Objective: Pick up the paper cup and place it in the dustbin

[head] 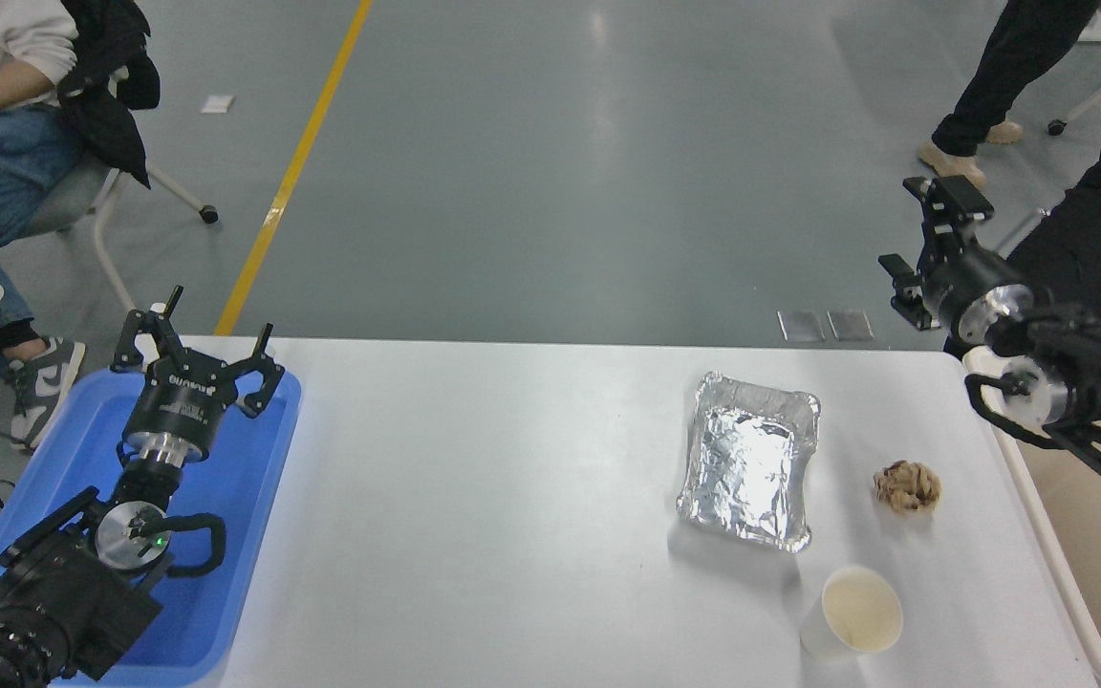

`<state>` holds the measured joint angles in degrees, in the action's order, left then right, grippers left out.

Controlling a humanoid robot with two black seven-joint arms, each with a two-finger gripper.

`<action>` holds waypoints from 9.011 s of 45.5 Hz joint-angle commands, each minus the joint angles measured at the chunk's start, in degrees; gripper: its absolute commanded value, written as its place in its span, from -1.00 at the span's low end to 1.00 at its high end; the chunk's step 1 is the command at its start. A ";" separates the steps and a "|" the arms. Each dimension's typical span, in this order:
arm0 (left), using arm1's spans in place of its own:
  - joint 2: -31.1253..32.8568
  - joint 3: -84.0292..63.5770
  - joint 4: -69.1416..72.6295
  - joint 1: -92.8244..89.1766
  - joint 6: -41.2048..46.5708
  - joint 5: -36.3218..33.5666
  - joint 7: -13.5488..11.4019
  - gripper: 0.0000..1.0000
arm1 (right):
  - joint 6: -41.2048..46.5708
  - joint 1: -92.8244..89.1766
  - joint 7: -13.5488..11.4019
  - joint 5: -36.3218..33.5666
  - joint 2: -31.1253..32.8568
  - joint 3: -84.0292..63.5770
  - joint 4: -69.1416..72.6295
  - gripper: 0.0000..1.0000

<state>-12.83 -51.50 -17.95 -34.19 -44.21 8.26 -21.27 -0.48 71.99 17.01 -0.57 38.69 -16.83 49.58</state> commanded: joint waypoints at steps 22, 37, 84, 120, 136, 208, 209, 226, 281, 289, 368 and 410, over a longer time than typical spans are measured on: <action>0.00 0.00 0.02 0.00 0.00 0.00 0.00 1.00 | 37.46 56.06 -2.77 28.34 -1.08 -54.45 29.34 1.00; 0.00 0.08 0.02 0.00 0.00 0.00 0.00 1.00 | 45.48 65.29 -2.77 28.17 -1.16 -56.30 39.80 1.00; 0.00 0.00 0.02 0.00 0.00 0.00 0.00 1.00 | 37.57 49.13 -2.86 35.46 -2.84 -57.18 40.95 1.00; 0.00 0.00 0.02 0.00 0.00 0.00 0.00 1.00 | 20.52 15.29 -2.59 36.87 -1.52 -43.56 30.22 1.00; 0.00 0.00 0.02 0.00 0.00 0.00 0.00 1.00 | 15.77 8.44 -2.59 36.78 -4.33 -41.01 25.74 1.00; 0.00 0.08 -0.06 0.00 0.00 0.00 0.00 1.00 | 28.50 42.52 -1.80 46.18 6.83 -46.01 33.30 -1.00; 0.00 0.08 0.02 0.00 0.00 0.00 0.00 1.00 | 29.30 43.66 -1.80 46.18 6.92 -46.10 33.30 -1.00; 0.00 0.00 0.02 0.00 0.00 0.00 0.00 1.00 | 39.06 59.14 -1.89 46.18 8.15 -46.28 33.12 -1.00; 0.00 0.00 0.02 0.00 0.00 0.00 0.00 1.00 | 40.55 54.67 -2.42 46.27 11.49 -45.58 23.38 -1.00; 0.00 0.00 0.02 0.00 0.00 0.00 0.00 1.00 | 37.75 49.75 -2.50 45.83 13.51 -44.87 16.08 -1.00; 0.00 0.00 0.02 0.00 0.00 0.00 0.00 1.00 | -0.31 -37.01 -17.09 10.94 -9.60 -17.98 -45.19 -0.09; 0.00 0.00 0.02 0.00 0.00 0.00 0.00 1.00 | -1.37 -0.47 -17.09 11.03 -6.27 -25.80 -17.01 1.00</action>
<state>-12.83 -51.51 -17.98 -34.20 -44.20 8.27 -21.27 -1.83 53.84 -0.07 10.51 29.76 -38.12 16.32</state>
